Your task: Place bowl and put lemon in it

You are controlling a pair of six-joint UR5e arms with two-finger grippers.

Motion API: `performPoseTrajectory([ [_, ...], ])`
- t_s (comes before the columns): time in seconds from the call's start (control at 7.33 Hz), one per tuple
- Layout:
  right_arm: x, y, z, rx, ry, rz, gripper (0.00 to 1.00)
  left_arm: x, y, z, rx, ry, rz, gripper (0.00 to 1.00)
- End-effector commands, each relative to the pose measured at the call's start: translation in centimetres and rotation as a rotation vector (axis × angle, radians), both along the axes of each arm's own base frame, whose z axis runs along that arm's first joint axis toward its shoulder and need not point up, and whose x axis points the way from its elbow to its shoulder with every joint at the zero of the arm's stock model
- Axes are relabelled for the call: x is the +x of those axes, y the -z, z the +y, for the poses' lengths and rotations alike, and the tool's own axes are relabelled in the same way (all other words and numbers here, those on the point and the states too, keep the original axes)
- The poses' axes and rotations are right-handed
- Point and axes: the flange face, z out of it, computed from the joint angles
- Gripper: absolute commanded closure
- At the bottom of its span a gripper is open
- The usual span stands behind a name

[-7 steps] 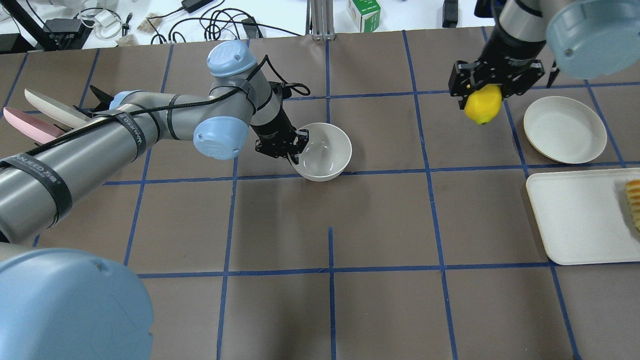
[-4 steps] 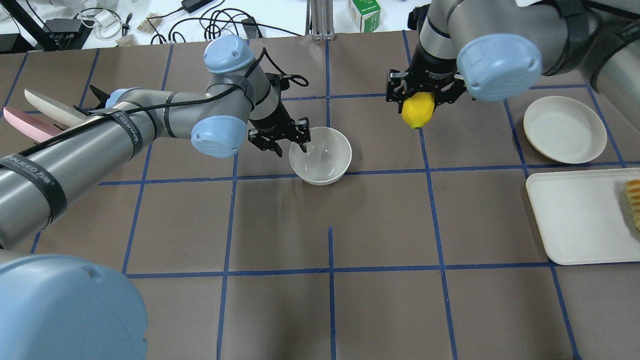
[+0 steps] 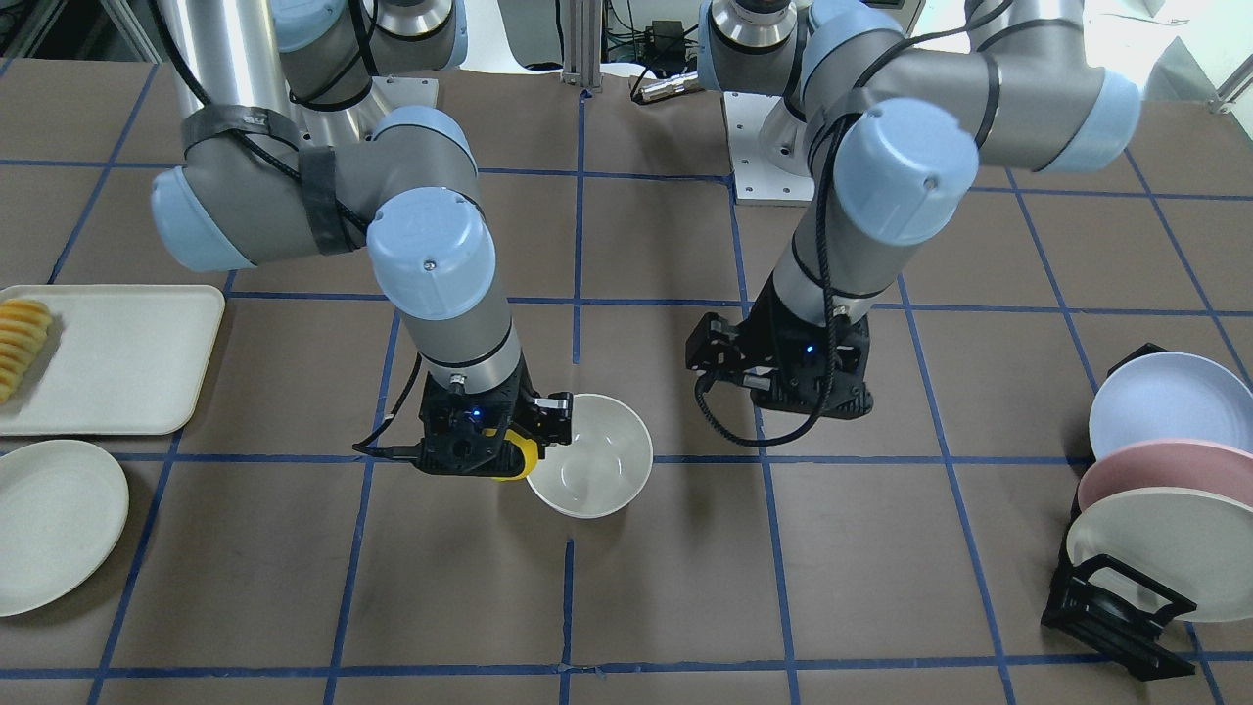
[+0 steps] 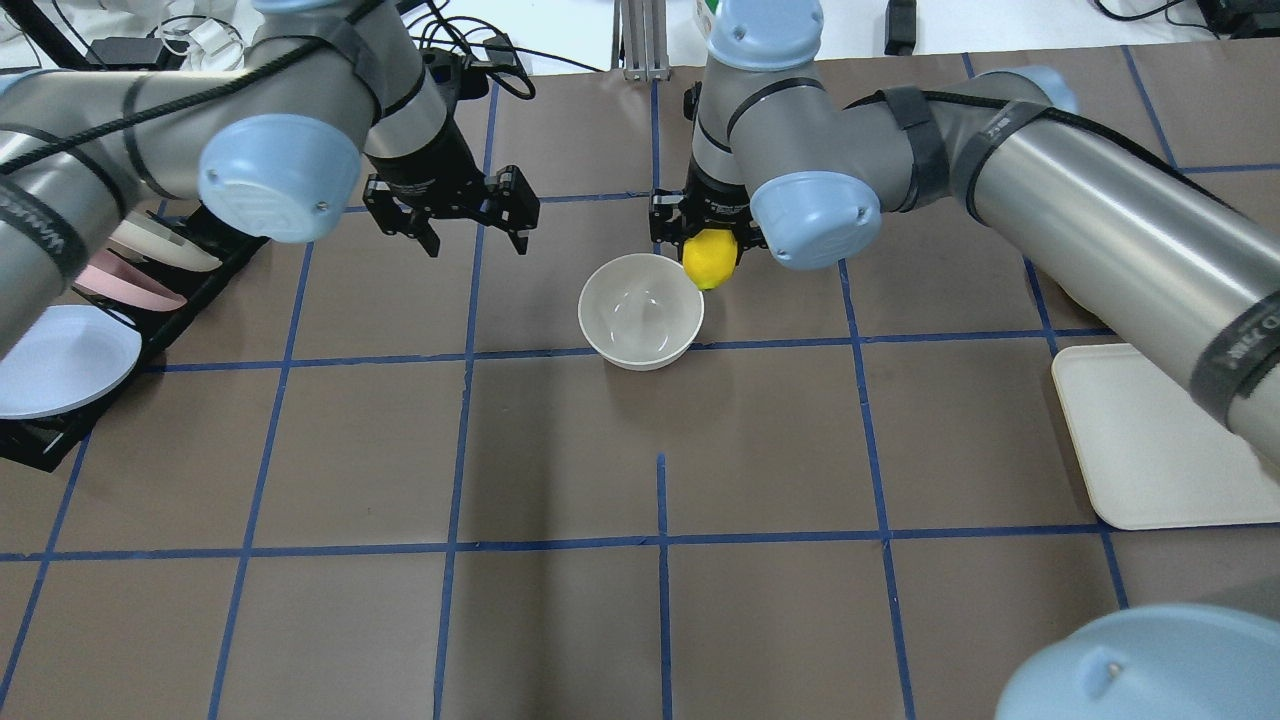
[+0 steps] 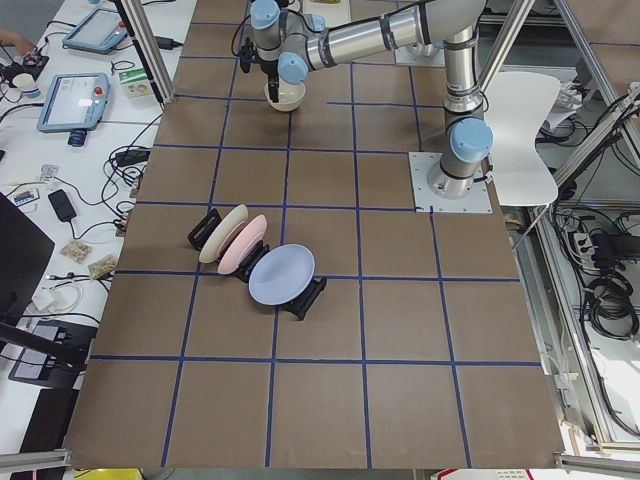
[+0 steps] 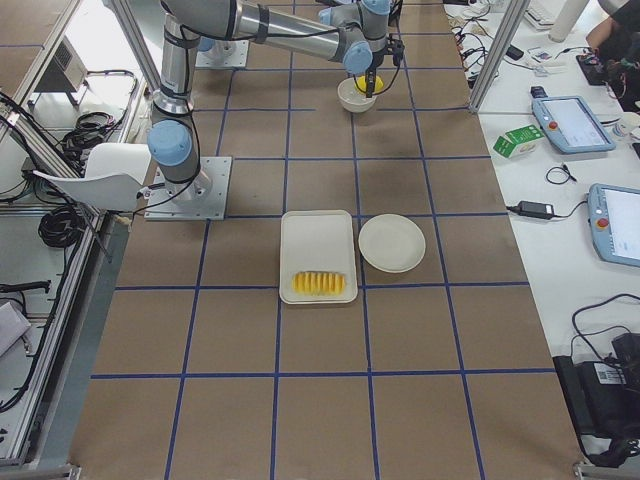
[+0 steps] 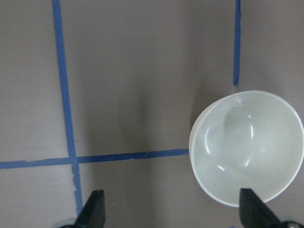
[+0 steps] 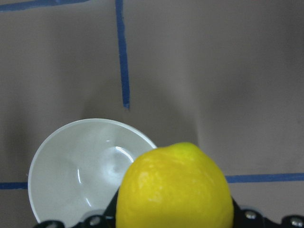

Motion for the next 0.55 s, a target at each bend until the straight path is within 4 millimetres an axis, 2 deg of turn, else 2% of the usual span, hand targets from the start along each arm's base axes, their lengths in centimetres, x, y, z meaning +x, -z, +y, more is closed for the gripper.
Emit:
performPoseTrajectory([
  [0.0, 4.1, 2.8, 0.8, -0.009, -0.059, -0.003, 0.88, 2.1, -5.8, 3.5, -0.037, 0.027, -0.020, 0.00],
  [0.14, 4.5, 4.1, 1.2, 0.009, -0.073, 0.005, 0.87, 3.0, -7.3, 4.4, -0.055, 0.015, -0.038, 0.00],
  [0.27, 4.7, 5.5, 1.2, 0.033, -0.082, 0.013, 0.89, 5.3, -7.3, 5.0, -0.037, 0.002, -0.118, 0.00],
  [0.41, 5.1, 6.5, 1.3, 0.040, -0.088, 0.023, 0.88, 6.1, -8.7, 5.2, -0.040, -0.015, -0.118, 0.00],
])
